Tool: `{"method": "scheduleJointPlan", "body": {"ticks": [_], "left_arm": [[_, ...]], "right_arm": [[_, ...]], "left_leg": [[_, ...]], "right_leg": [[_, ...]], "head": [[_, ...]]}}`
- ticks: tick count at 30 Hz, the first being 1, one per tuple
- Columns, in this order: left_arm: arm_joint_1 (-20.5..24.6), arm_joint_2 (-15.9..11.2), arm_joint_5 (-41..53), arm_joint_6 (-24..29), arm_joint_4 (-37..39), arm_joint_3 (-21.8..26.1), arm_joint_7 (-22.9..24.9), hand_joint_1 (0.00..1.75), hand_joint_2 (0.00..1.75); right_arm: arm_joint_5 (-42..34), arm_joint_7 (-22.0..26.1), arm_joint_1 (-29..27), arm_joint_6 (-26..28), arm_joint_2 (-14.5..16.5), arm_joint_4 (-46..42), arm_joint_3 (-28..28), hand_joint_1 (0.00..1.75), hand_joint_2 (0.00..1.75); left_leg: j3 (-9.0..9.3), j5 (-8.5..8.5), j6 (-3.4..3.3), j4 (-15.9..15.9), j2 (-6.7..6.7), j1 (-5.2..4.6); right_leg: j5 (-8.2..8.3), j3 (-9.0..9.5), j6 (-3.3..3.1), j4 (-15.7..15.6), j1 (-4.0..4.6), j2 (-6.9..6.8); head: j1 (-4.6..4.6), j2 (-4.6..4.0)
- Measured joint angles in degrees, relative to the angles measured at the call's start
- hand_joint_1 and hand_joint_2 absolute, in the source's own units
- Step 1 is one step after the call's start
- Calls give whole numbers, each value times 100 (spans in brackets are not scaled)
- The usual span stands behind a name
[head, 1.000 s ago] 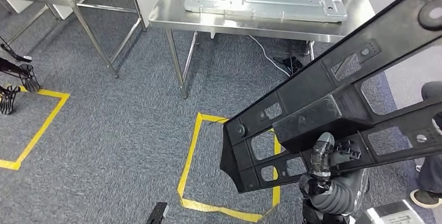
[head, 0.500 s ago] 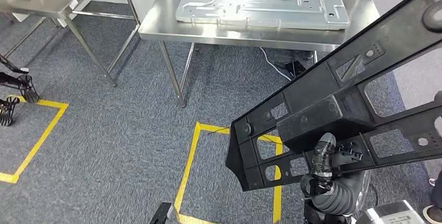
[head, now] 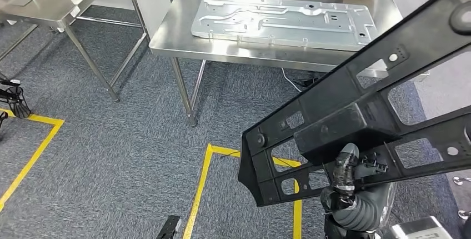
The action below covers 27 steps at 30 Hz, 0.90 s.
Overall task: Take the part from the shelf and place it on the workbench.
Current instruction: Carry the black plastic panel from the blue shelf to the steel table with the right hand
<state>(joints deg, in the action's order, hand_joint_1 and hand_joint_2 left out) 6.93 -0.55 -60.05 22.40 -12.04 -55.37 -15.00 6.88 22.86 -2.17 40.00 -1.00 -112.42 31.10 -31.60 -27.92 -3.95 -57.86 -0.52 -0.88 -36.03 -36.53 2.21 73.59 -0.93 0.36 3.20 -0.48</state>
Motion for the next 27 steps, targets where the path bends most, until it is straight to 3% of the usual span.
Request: {"method": "scheduleJointPlan", "body": {"ticks": [1, 2, 3, 5, 7, 11, 13, 15, 17, 18, 19, 21, 22, 23, 26, 27], "left_arm": [[-8, 1, 0, 0, 0, -2, 1, 0, 175], [-16, 1, -1, 0, 0, -3, 2, 0, 175], [-20, 1, -1, 0, 0, -4, 3, 0, 175], [-20, 1, 0, 1, 0, -5, 3, 0, 175], [-4, 1, 1, 3, 0, -7, 4, 0, 175], [12, -1, 3, 5, 0, -9, 7, 0, 175], [26, -2, 3, 7, 0, -10, 7, 0, 175], [20, -2, 3, 7, 0, -10, 6, 0, 175], [6, -2, 4, 6, 0, -10, 5, 0, 175], [5, -2, 4, 5, 0, -10, 5, 0, 175], [6, -2, 5, 5, 0, -10, 5, 0, 175], [-8, -2, 4, 4, 0, -10, 7, 0, 175], [-14, -2, 4, 4, 0, -11, 7, 0, 175], [-18, -2, 4, 4, 0, -11, 7, 0, 175], [-11, -1, 3, 4, 0, -12, 8, 0, 175], [-5, -1, 3, 4, 0, -12, 9, 0, 175]], "right_arm": [[0, 0, -2, 0, -1, 1, -1, 175, 175], [1, 0, -3, 0, -1, 2, -1, 175, 175], [1, 0, -3, 0, -1, 2, -2, 175, 175], [0, 1, -5, 1, -1, 7, -7, 175, 175], [-7, 0, -9, 1, -1, 13, -11, 175, 175], [-19, 1, -1, 0, 2, 9, -14, 175, 175], [-19, 2, 1, 0, 4, 9, -15, 175, 175], [-19, 1, 1, 0, 4, 10, -15, 175, 175], [-19, 0, -2, 0, 4, 11, -15, 175, 175], [-19, 0, -2, 0, 4, 11, -15, 175, 175], [-19, 0, -2, 0, 4, 11, -15, 175, 175], [-23, -1, -1, 0, 4, 13, -15, 175, 175], [-26, -1, 1, 0, 4, 15, -16, 175, 175], [-30, -3, 1, 0, 4, 16, -16, 175, 175], [-42, -10, 5, 0, 3, 14, -20, 175, 175], [-50, -9, 9, 0, 2, 13, -22, 175, 175]], "left_leg": [[56, -52, 0, 0, -6, -1], [129, -111, 5, -1, -14, -1], [215, -177, 17, -1, -23, 1], [368, -318, 56, -10, -39, 0], [440, -432, 117, 2, -53, -7], [516, -452, 256, -157, -45, -3], [233, -535, 307, -663, -23, 24], [-281, -806, 355, -1345, -10, 59], [-635, -998, 391, -1566, 3, 91], [-667, -903, 394, -1384, 8, 103], [-631, -668, 387, -1065, 12, 111], [-507, -42, 358, -436, 24, 96], [-467, 130, 333, -271, 33, 75], [-441, 214, 305, -202, 38, 50], [-297, 155, 181, -136, 20, 22], [-227, 122, 140, -122, 16, 26]], "right_leg": [[-77, -167, 11, 87, -1, 0], [-30, -244, 14, -8, -1, -1], [159, -236, 9, -271, -1, -1], [776, -128, -25, -964, 8, -5], [1070, -45, -83, -1309, 38, -12], [1021, 160, -239, -1420, 26, -10], [981, 287, -289, -1465, 15, -20], [907, 380, -302, -1489, 15, -22], [808, 500, -292, -1497, 15, -16], [752, 577, -282, -1497, 15, -13], [692, 658, -268, -1498, 15, -12], [577, 784, -222, -1503, 13, -6], [528, 820, -184, -1509, 7, 1], [491, 853, -140, -1512, -2, 7], [452, 947, -25, -1394, -26, 5], [423, 893, -8, -1228, -24, -1]], "head": [[1, 0], [-1, 0], [-1, 0], [-1, -1], [-3, -1], [7, 0], [19, 1], [26, 1], [28, 1], [29, 1], [28, 0], [21, -1], [21, 0], [19, 1], [17, 0], [6, 0]]}}
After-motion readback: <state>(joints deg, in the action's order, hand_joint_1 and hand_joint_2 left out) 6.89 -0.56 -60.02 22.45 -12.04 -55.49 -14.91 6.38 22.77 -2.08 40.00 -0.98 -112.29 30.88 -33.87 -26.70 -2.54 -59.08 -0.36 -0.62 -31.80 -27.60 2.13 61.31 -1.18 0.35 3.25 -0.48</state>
